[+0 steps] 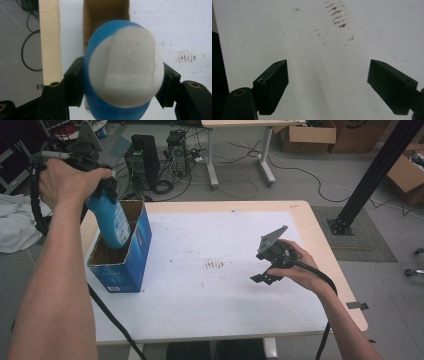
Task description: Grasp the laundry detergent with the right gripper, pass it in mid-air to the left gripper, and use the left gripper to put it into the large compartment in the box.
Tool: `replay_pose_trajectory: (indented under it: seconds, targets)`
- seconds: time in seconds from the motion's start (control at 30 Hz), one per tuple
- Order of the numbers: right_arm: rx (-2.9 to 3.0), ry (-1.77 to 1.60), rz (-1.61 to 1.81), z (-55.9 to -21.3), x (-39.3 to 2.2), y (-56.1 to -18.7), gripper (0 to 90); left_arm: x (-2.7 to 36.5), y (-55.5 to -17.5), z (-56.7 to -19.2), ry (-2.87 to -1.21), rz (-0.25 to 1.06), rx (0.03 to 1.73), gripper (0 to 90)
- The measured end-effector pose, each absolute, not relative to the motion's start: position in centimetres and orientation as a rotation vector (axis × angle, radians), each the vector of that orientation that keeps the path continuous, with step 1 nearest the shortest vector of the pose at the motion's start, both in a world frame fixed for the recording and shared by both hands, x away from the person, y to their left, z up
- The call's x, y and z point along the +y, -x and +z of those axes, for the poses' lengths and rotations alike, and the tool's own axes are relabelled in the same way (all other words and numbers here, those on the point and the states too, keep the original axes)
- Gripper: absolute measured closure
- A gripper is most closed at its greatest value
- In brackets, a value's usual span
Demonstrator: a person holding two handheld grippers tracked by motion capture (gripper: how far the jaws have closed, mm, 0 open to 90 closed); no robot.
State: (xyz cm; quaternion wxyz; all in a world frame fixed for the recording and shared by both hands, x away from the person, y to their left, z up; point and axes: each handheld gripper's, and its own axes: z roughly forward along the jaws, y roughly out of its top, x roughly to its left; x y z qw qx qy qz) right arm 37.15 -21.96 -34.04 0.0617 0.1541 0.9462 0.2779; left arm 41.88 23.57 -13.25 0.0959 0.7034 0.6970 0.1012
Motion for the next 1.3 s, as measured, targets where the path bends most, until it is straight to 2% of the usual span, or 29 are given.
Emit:
replay_pose_trajectory:
  seconds: [0.73, 1.1, 1.3]
  targets:
    - [2.875, -0.495, 0.812, -35.3, -22.0, -36.8, 17.3, 25.0, -42.2, -24.6, -2.112, 0.193, 2.133, 38.1]
    - [2.884, -0.504, 0.794, -35.9, -21.8, -36.8, 17.2, 25.1, -42.1, -27.4, -2.121, 0.175, 2.144, 38.1]
    - [2.888, -0.505, 0.789, -36.1, -21.8, -36.8, 17.2, 25.0, -42.1, -27.6, -2.122, 0.191, 2.141, 38.0]
